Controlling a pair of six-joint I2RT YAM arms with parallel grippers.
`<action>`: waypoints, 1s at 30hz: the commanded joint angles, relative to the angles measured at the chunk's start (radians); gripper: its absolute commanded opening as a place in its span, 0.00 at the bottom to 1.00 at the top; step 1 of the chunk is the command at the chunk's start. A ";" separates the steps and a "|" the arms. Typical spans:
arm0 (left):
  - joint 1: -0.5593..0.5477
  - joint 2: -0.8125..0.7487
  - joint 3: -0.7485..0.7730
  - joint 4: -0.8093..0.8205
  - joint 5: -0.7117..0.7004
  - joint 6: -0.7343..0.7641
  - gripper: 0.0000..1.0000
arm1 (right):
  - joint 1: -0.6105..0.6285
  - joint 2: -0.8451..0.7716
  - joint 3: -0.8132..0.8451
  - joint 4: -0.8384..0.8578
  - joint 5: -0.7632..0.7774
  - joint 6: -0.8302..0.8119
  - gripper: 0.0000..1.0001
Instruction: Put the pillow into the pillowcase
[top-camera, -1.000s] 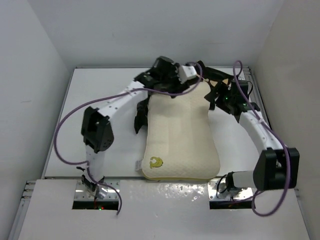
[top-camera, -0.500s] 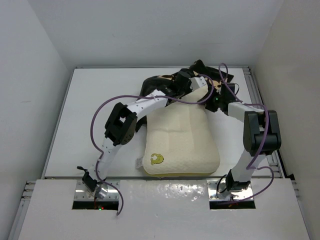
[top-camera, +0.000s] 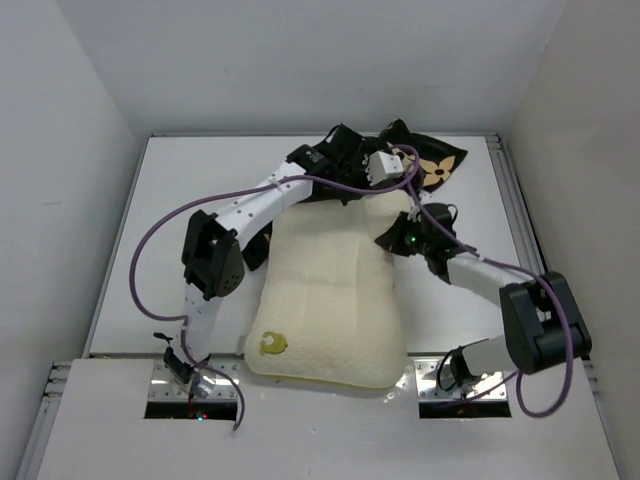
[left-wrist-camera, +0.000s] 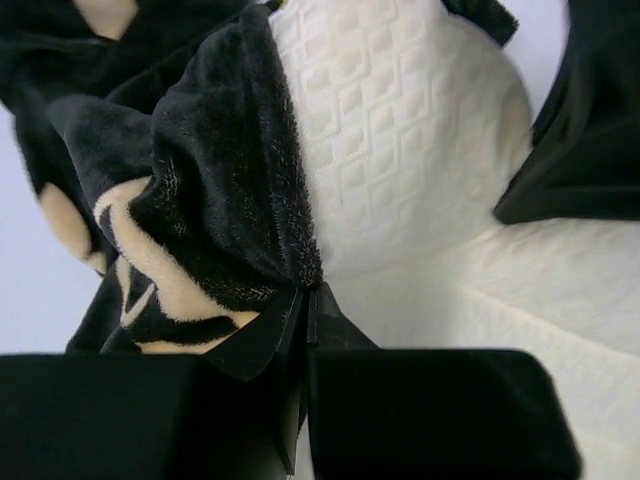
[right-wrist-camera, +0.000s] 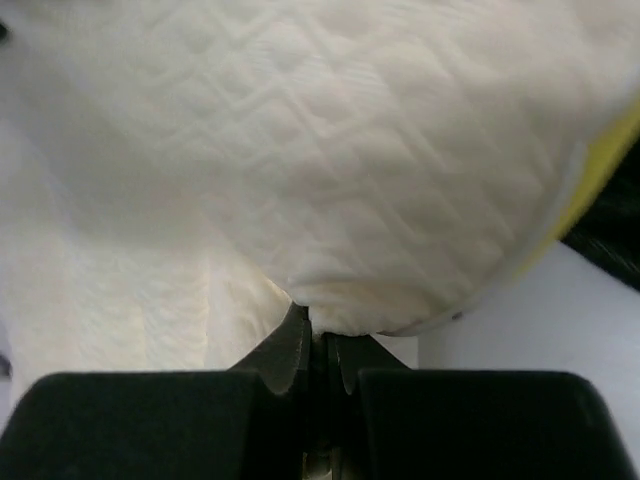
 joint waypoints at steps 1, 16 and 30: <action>-0.010 -0.113 -0.002 -0.021 0.149 0.031 0.00 | 0.149 -0.065 -0.082 0.044 -0.028 -0.039 0.00; -0.025 -0.112 -0.060 -0.004 0.155 -0.044 0.00 | -0.089 -0.258 -0.165 0.073 0.172 0.137 0.82; -0.049 -0.032 -0.015 0.193 -0.004 -0.093 0.80 | -0.100 -0.019 -0.138 0.274 0.069 0.153 0.00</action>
